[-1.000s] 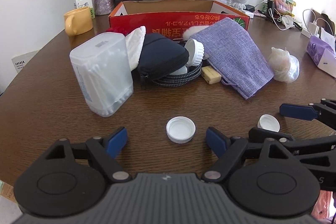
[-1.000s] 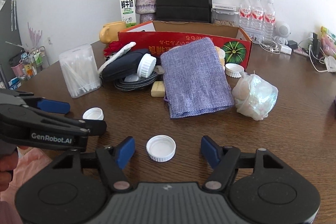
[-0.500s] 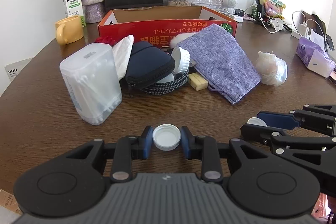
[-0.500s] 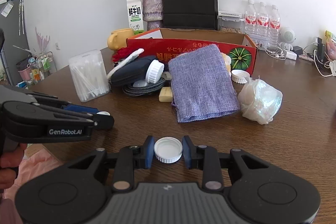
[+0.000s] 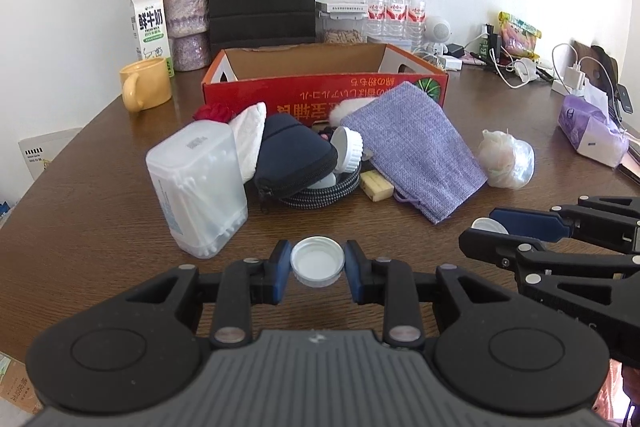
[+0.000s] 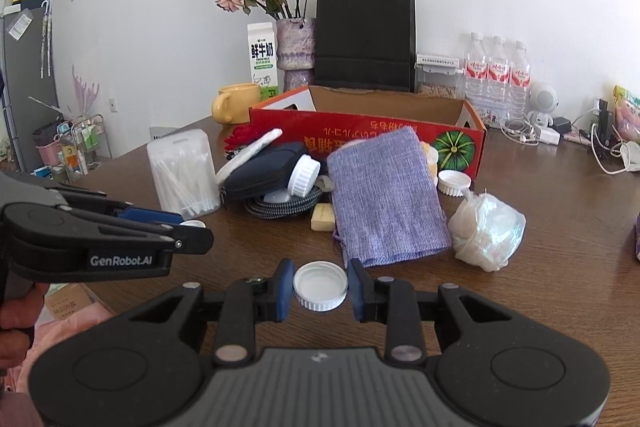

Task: Organize objects
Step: 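Grasp the white bottle cap with the left gripper while the right gripper grasps another cap, then carry both white caps over the cardboard box and open both grippers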

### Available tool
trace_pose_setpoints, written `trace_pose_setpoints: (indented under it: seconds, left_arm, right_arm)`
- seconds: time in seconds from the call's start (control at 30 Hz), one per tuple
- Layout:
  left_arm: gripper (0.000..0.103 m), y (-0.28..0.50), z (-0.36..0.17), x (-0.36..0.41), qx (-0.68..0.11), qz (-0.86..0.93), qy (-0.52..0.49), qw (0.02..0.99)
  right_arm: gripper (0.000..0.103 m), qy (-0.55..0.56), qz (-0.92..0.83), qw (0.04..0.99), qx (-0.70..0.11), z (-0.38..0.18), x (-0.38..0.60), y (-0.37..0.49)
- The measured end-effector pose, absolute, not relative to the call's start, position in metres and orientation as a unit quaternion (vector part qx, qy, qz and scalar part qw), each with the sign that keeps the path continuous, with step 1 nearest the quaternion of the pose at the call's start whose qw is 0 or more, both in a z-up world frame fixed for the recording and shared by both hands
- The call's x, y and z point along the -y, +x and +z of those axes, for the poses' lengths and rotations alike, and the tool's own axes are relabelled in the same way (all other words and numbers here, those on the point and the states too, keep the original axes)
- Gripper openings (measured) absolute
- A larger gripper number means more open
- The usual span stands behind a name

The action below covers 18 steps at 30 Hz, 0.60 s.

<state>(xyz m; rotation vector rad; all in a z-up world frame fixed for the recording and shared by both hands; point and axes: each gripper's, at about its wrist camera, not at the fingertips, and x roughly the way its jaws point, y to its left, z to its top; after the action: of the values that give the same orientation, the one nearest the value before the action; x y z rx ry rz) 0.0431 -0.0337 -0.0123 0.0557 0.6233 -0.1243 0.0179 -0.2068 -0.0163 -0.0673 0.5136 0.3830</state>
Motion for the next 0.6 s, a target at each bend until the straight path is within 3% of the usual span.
trace_pose_setpoints:
  seconds: [0.6]
  left_arm:
    - [0.03, 0.065, 0.023, 0.028, -0.252, -0.053, 0.022, 0.966]
  right_arm:
    - [0.028, -0.039, 0.185, 0.963, -0.192, 0.02, 0.196, 0.042]
